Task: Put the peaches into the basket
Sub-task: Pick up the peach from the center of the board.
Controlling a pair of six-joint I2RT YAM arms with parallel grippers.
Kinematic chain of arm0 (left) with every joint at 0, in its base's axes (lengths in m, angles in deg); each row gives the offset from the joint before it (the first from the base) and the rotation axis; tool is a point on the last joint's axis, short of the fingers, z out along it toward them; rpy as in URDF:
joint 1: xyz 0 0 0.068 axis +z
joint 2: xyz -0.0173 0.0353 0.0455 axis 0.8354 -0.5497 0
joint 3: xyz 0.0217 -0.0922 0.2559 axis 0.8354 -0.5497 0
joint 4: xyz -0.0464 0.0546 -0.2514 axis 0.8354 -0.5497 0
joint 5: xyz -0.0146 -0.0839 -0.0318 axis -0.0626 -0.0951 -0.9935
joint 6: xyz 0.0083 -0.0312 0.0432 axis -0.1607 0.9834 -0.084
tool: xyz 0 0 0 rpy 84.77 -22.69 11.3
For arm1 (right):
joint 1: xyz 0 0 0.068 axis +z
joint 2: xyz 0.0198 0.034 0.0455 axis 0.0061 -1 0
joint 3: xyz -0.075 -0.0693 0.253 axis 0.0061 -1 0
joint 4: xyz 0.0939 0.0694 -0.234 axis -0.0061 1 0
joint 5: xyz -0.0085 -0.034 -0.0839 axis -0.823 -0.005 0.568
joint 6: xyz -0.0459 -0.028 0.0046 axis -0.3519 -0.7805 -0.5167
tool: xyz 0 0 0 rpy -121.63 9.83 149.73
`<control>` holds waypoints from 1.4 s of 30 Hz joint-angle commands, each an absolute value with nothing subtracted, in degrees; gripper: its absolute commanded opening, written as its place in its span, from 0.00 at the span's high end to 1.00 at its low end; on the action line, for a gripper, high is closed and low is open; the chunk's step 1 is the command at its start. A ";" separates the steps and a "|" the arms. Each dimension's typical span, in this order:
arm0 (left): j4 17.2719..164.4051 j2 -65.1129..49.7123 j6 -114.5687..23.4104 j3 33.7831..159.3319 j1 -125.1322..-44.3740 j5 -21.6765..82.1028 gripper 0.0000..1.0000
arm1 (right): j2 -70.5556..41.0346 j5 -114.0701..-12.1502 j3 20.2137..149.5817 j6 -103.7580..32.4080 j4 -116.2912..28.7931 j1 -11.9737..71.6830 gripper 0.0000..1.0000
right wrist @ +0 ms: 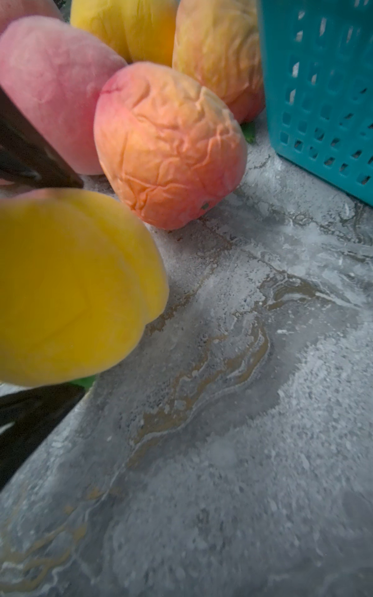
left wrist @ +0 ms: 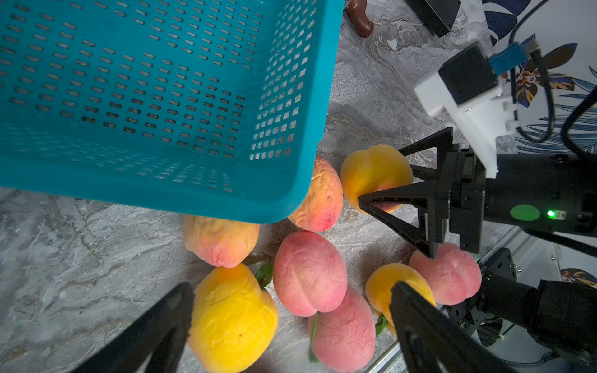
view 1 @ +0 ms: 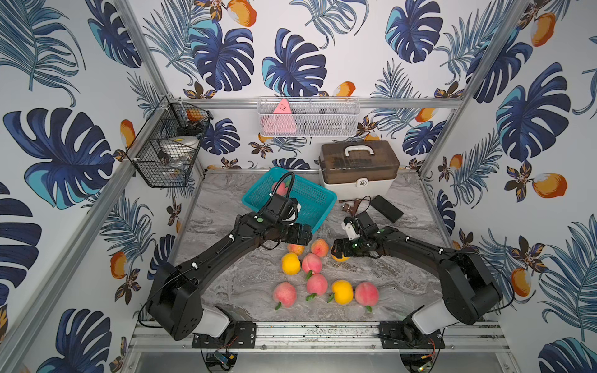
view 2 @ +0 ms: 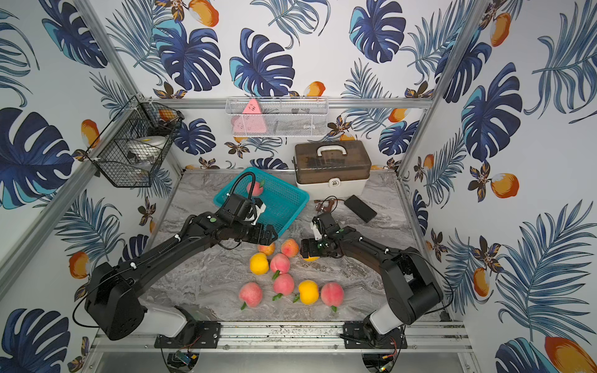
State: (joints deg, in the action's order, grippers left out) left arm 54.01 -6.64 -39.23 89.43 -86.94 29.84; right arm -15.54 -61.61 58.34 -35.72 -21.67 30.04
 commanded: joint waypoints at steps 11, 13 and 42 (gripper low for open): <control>56.47 -7.40 -36.94 88.84 -86.95 28.04 0.03 | -14.45 -61.40 57.80 -36.36 -22.27 30.06 0.28; 56.39 -7.34 -36.78 89.00 -86.95 27.66 0.03 | -13.96 -61.26 57.71 -36.50 -22.25 30.06 0.31; 59.32 -6.71 -30.85 91.02 -86.97 19.28 0.03 | -0.37 -54.72 58.31 -42.36 -21.24 33.71 0.35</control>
